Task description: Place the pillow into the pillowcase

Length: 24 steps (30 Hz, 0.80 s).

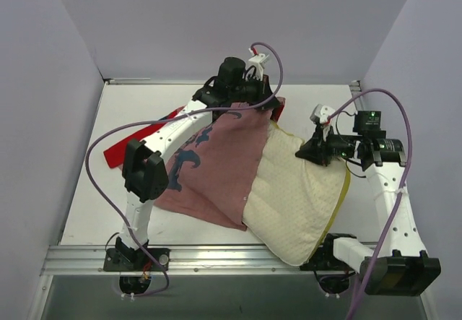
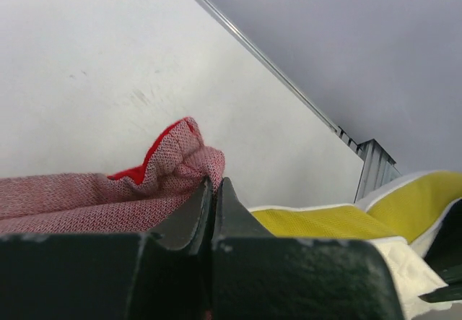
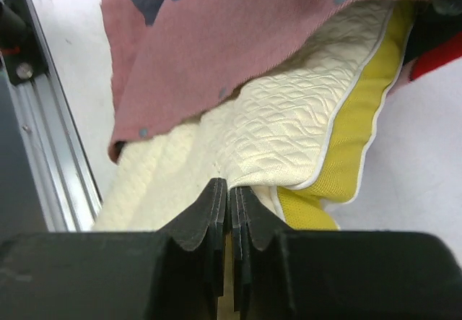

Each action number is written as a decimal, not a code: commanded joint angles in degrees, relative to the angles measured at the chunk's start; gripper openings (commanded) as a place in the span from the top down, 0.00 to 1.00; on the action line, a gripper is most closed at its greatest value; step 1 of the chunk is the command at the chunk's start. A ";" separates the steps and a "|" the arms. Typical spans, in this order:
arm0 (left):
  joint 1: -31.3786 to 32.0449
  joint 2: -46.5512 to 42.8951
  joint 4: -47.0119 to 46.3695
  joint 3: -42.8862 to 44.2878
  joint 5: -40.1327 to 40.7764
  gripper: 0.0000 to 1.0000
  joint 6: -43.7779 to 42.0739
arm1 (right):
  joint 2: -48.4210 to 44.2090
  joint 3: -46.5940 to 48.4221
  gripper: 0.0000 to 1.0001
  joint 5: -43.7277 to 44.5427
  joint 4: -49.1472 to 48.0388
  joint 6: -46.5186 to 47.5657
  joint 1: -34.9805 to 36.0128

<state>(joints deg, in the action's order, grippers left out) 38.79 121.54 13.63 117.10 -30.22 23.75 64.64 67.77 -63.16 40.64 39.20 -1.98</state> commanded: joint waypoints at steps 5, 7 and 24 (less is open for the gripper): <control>1.20 -12.63 -1.58 -3.18 4.91 1.00 -3.97 | -3.30 -7.72 1.00 -0.12 -5.17 12.50 0.04; 2.86 -12.11 -1.33 -6.26 4.38 1.00 -4.93 | -0.76 -9.57 1.00 0.22 -12.39 5.21 0.31; 2.45 -0.41 14.84 0.50 17.29 0.25 -29.16 | 17.70 -5.01 0.96 3.56 6.80 19.32 -14.89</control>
<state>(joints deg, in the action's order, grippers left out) 44.03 129.51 25.91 115.77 -18.09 4.51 80.68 60.27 -59.07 34.09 46.02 -15.97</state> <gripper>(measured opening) 0.697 0.045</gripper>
